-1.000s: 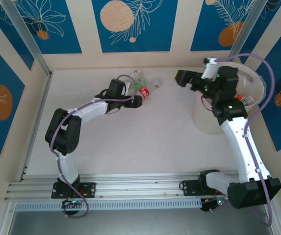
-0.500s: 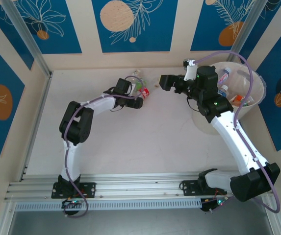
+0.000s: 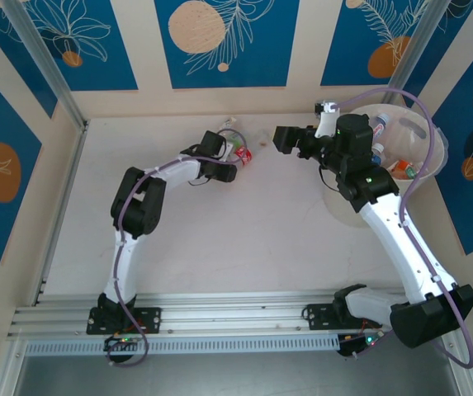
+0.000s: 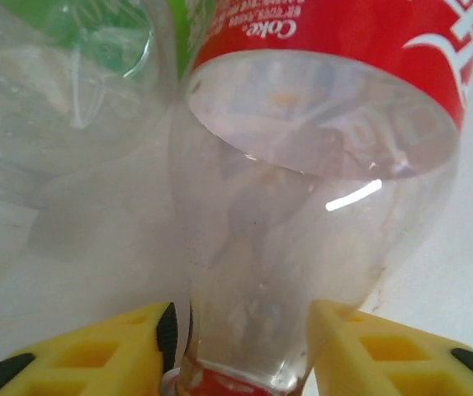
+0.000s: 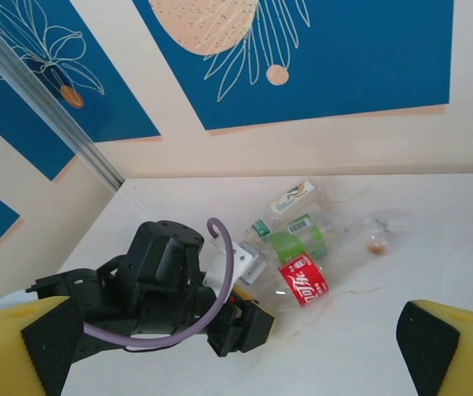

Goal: Put the plastic bottles in the bin

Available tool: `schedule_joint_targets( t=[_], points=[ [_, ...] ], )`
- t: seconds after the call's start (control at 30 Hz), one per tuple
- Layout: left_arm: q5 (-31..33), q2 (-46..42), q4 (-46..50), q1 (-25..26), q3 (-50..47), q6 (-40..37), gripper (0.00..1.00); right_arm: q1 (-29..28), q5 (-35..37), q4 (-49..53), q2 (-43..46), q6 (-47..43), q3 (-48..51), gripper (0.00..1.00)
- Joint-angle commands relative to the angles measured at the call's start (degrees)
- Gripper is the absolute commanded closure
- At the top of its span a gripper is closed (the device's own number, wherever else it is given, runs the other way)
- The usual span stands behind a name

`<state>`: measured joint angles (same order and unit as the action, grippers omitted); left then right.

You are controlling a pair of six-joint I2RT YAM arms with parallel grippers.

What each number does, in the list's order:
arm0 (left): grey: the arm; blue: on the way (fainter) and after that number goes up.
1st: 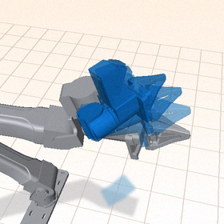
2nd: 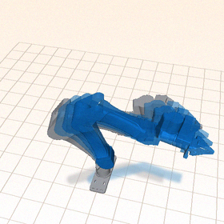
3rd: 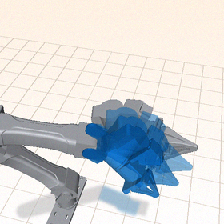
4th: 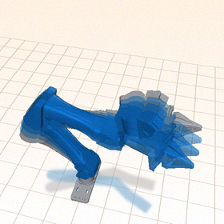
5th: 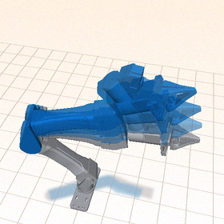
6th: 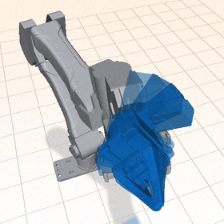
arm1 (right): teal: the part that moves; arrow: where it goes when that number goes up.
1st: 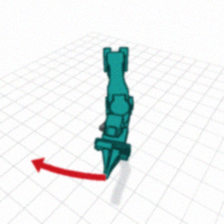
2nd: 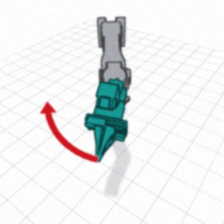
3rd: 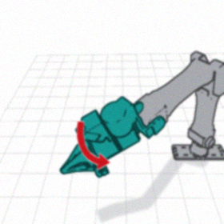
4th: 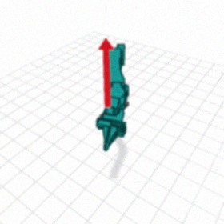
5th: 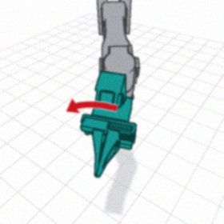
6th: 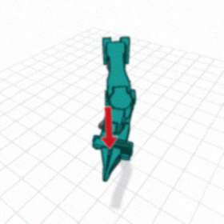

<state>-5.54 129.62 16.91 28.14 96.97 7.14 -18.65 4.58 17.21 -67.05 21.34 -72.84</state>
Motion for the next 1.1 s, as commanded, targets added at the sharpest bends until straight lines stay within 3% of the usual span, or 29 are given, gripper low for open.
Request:
schedule_joint_targets(
  t=[0.0,0.23,0.43,0.77,1.07],
  points=[
    [-0.84,-0.28,1.01,-0.28,0.15,-0.28,0.64,-0.07,2.49,0.01,0.74,-0.85,1.12,0.00],
    [-6.63,-7.07,-3.03,0.07,-6.79,0.23,0.83,1.42,5.12,-0.25,0.19,3.66,2.29,0.00],
    [-16.32,-13.54,-7.77,0.72,-12.63,2.52,1.00,3.59,4.10,-0.76,-1.36,10.59,3.36,0.00],
    [-35.83,-27.42,-37.00,0.75,-29.69,13.71,1.00,7.35,-5.52,-1.31,-4.30,18.77,2.00,0.01],
    [-45.76,-29.62,-52.33,0.91,-32.70,25.49,1.00,9.79,-17.36,-7.81,-5.81,23.28,2.79,0.01]
  ],
)
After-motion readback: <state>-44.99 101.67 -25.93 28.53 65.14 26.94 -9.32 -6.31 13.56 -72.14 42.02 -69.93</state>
